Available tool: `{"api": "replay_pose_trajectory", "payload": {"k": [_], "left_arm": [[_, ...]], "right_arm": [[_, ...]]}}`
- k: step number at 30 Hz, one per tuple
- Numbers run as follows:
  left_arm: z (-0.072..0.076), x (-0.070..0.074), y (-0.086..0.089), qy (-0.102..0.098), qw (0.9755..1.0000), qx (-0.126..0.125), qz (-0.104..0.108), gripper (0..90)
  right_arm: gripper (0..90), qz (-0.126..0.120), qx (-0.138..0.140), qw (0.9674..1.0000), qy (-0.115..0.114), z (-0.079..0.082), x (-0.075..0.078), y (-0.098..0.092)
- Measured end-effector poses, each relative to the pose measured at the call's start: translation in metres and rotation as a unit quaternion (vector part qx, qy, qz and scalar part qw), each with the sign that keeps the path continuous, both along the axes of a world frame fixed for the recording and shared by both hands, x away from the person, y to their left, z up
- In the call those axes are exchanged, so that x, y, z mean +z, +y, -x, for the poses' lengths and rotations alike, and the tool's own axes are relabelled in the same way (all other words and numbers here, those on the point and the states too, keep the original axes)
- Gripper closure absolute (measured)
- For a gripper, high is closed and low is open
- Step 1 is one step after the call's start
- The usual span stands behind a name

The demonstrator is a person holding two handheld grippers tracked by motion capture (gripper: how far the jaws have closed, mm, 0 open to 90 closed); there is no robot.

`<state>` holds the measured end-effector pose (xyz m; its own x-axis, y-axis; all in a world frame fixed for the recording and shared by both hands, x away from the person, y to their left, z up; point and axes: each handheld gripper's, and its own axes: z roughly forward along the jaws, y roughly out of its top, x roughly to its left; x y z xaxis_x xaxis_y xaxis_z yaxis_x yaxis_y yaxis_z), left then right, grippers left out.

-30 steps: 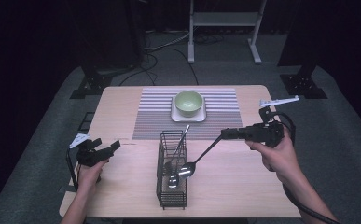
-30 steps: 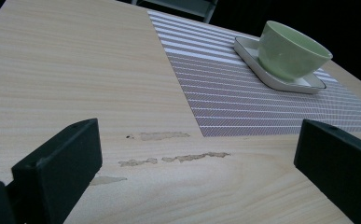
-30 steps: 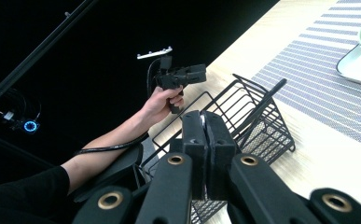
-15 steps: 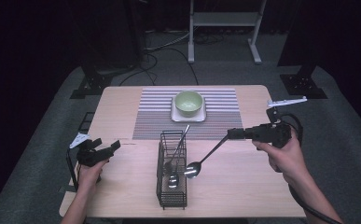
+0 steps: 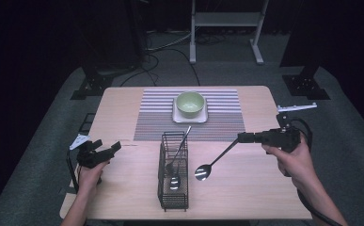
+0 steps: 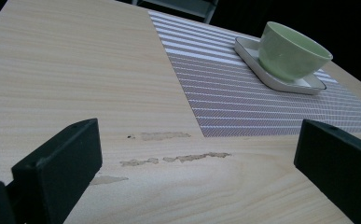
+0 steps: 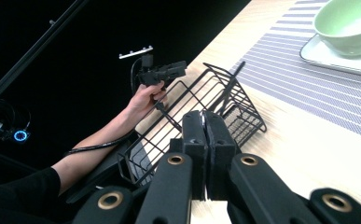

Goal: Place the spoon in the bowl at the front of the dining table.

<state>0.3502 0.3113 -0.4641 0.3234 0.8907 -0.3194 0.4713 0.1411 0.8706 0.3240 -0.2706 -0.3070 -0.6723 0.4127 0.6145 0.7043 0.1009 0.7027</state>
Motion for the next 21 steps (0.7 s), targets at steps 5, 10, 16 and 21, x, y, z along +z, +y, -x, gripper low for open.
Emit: {"api": "replay_pose_trajectory", "payload": {"k": [5,10,16,21], "left_arm": [[0.0,0.0,0.0,0.001,1.0,0.0,0.0,0.0],[0.0,0.0,0.0,0.0,1.0,0.0,0.0,0.0],[0.0,0.0,0.0,0.001,1.0,0.0,0.0,0.0],[0.0,0.0,0.0,0.0,1.0,0.0,0.0,0.0]], "right_arm": [[88.6,0.002,-0.009,0.9999,0.006,-0.001,-0.007,-0.006],[88.6,0.006,-0.016,0.9998,0.01,-0.001,-0.012,-0.01],[88.6,0.009,-0.021,0.9996,0.016,-0.003,-0.019,-0.014],[88.6,0.013,-0.027,0.9993,0.021,-0.004,-0.024,-0.017]]}}
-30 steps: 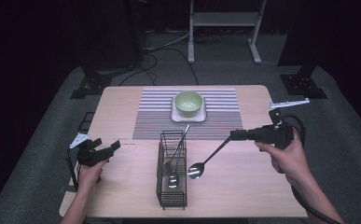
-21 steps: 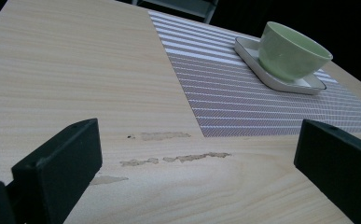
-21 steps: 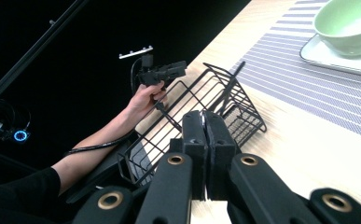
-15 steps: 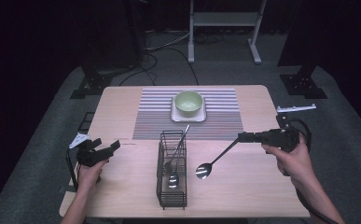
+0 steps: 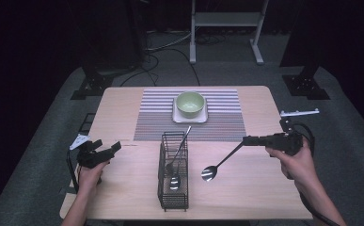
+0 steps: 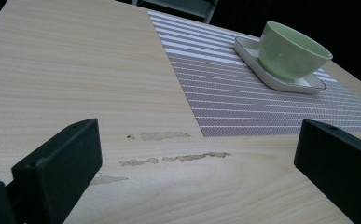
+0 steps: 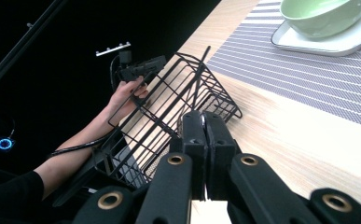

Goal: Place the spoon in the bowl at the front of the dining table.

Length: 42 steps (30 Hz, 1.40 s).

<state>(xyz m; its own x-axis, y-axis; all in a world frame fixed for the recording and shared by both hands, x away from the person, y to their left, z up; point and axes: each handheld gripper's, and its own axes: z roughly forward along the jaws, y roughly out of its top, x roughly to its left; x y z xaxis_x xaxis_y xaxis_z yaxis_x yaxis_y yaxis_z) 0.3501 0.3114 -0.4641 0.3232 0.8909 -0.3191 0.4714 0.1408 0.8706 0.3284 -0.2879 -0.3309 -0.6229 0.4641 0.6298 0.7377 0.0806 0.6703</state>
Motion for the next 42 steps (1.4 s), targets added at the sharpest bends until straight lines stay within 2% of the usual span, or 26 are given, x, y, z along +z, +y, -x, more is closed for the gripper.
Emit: {"api": "replay_pose_trajectory", "payload": {"k": [16,26,42], "left_arm": [[0.0,0.0,0.0,0.001,1.0,0.0,0.0,0.0],[0.0,0.0,-0.001,0.001,1.0,0.0,0.001,0.0],[0.0,0.0,0.0,0.002,1.0,-0.002,0.0,0.0]], "right_arm": [[88.5,0.03,-0.024,0.9992,0.002,-0.007,-0.01,-0.008],[88.5,0.036,-0.043,0.9984,0.0,-0.011,-0.015,-0.012],[88.5,0.042,-0.059,0.9974,-0.004,-0.023,-0.018,-0.01]]}}
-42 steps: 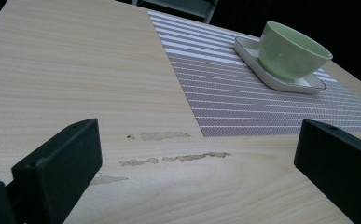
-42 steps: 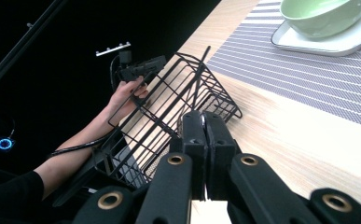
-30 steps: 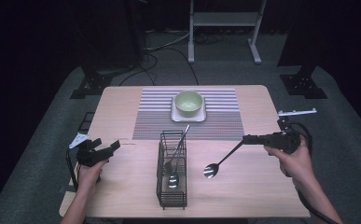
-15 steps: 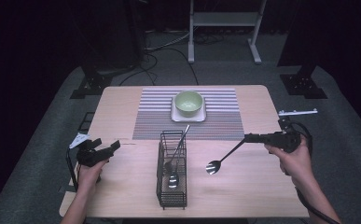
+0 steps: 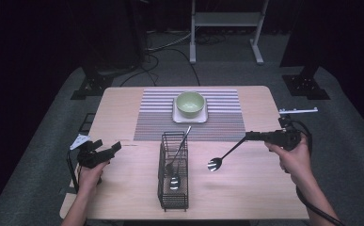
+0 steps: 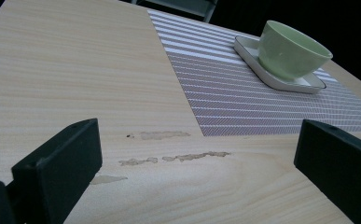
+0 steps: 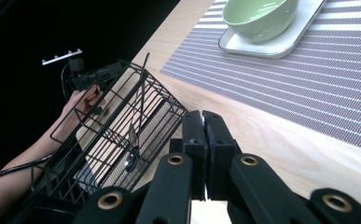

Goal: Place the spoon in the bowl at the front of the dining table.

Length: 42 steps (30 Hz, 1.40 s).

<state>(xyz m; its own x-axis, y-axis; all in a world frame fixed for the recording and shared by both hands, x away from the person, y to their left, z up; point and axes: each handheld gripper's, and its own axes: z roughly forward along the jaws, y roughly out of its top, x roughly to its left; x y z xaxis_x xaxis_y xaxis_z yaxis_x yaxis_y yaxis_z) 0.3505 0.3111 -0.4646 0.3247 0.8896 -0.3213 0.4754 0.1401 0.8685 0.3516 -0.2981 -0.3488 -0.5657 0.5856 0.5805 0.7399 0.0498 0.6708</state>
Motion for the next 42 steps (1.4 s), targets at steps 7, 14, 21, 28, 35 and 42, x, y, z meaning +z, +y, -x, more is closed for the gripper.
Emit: {"api": "replay_pose_trajectory", "payload": {"k": [7,14,21,28,35,42], "left_arm": [[0.0,0.0,0.0,0.0,1.0,0.0,0.0,0.0],[0.0,0.0,0.0,0.001,1.0,0.0,0.0,0.0],[0.0,0.0,0.001,0.001,1.0,0.001,0.001,0.0],[0.0,0.0,0.001,0.0,1.0,0.001,0.001,0.0],[0.0,0.0,0.001,0.0,1.0,0.001,0.001,0.0],[0.0,0.0,0.001,-0.001,1.0,0.0,0.001,0.0]], "right_arm": [[88.5,0.0,-0.007,1.0,-0.002,-0.008,-0.001,0.003],[88.5,-0.002,-0.01,0.9999,-0.002,-0.016,0.0,0.008],[88.5,-0.002,-0.014,0.9999,-0.004,-0.023,0.0,0.013],[88.5,-0.002,-0.018,0.9998,-0.006,-0.029,0.001,0.016],[88.5,-0.003,-0.022,0.9997,-0.008,-0.036,0.003,0.02],[88.6,-0.003,-0.026,0.9996,-0.009,-0.042,0.004,0.023]]}}
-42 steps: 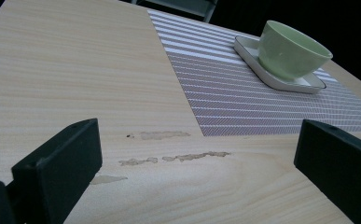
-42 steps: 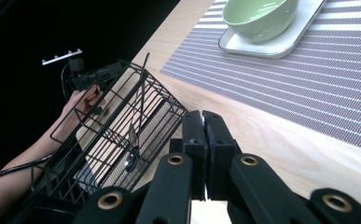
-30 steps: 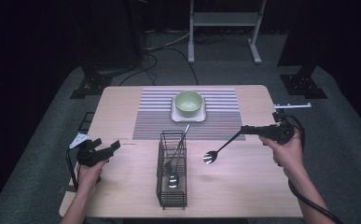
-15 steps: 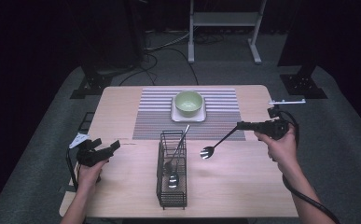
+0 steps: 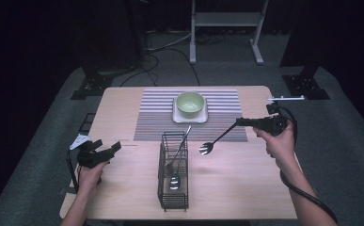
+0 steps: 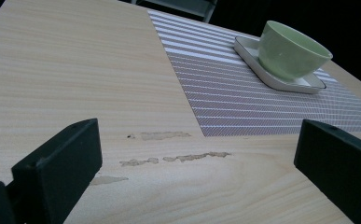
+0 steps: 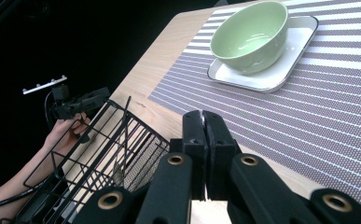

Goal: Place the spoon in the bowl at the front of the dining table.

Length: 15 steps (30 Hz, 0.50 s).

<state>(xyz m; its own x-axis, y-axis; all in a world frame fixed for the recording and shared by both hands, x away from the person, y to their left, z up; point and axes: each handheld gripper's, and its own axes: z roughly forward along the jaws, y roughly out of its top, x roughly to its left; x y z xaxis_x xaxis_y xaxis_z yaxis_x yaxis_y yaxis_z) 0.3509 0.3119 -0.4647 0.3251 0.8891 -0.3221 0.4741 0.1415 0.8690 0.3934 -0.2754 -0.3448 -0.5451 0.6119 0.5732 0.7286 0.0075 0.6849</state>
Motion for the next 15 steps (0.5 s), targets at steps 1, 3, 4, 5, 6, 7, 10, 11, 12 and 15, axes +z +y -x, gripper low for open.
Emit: {"api": "replay_pose_trajectory", "payload": {"k": [1,3,4,5,6,7,10,11,12,15], "left_arm": [[0.0,0.0,0.0,0.0,1.0,0.0,0.0,0.0],[0.0,0.0,0.0,0.0,1.0,0.0,0.0,0.0],[0.0,0.0,0.0,0.0,1.0,0.0,-0.001,0.0],[0.0,0.0,0.0,0.0,1.0,-0.001,-0.001,0.0],[0.0,0.0,0.0,0.0,1.0,-0.001,-0.001,0.0],[0.0,0.0,0.0,0.0,1.0,-0.001,-0.001,0.0],[0.0,0.0,-0.001,0.0,1.0,-0.002,-0.002,0.0],[0.0,0.0,-0.001,0.001,1.0,-0.003,-0.003,0.0],[0.0,0.0,-0.001,0.0,1.0,-0.003,-0.003,0.0],[0.0,0.0,0.0,0.0,1.0,-0.002,-0.001,0.0]], "right_arm": [[88.5,-0.001,-0.001,1.0,0.0,-0.001,0.0,0.0],[88.5,-0.001,-0.004,1.0,0.001,-0.003,-0.001,0.0],[88.5,-0.001,-0.005,1.0,0.0,-0.003,-0.001,0.0],[88.5,0.0,-0.006,1.0,0.0,-0.004,-0.001,0.0],[88.6,-0.001,-0.007,1.0,0.0,-0.005,0.0,0.0],[88.6,-0.001,-0.008,1.0,-0.001,-0.005,0.0,0.001],[88.5,-0.003,-0.011,0.9999,-0.001,-0.007,0.001,0.001],[88.6,-0.002,-0.011,0.9999,-0.002,-0.008,0.001,0.001],[88.5,-0.002,-0.013,0.9999,-0.003,-0.009,0.001,0.002],[88.6,-0.004,-0.016,0.9999,-0.002,-0.012,0.002,0.003]]}}
